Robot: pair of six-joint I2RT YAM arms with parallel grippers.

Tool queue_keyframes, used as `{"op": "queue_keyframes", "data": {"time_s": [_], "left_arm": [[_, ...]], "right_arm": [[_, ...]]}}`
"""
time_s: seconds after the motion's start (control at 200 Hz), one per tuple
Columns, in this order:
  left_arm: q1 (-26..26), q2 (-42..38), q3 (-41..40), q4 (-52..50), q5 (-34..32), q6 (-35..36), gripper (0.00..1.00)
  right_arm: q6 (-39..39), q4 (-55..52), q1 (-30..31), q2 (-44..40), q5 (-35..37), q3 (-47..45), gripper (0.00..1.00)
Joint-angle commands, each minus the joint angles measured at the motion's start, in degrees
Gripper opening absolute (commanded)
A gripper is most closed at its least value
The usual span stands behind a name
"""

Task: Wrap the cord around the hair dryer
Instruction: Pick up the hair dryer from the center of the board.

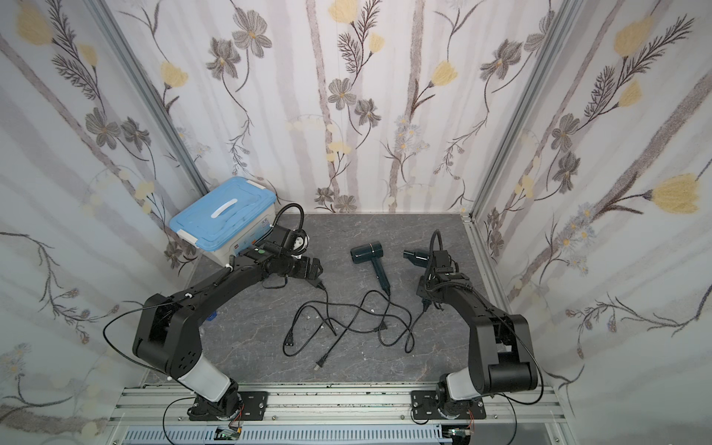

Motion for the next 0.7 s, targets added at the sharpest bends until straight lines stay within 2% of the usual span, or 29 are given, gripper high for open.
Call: {"op": "queue_keyframes", "data": {"time_s": [0.0, 0.14, 0.27, 0.42, 0.55, 0.694], "left_arm": [[0.0, -0.4, 2.8, -2.2, 3.2, 3.1, 1.00], [0.9, -0.2, 7.9, -5.9, 8.6, 6.1, 1.00], [3.4, -1.3, 11.1, -8.4, 18.4, 8.8, 1.00], [7.2, -2.7, 15.2, -11.4, 30.3, 12.4, 1.00], [9.2, -4.7, 14.7, -12.3, 35.4, 15.0, 1.00], [9.4, -5.6, 14.2, -15.3, 39.5, 19.8, 1.00]], "right_arm": [[-8.0, 5.4, 1.2, -5.5, 3.4, 1.8, 0.00], [-17.0, 9.3, 5.0, -12.7, 6.4, 1.4, 0.00], [-23.2, 13.5, 9.4, -17.3, 8.0, -0.2, 0.00], [-33.1, 21.2, 18.3, -21.5, 11.3, -5.7, 0.00], [-43.9, 24.7, 25.0, -22.7, 9.5, -10.3, 0.00], [-51.2, 26.0, 29.4, -22.1, 5.1, -10.6, 0.00]]}}
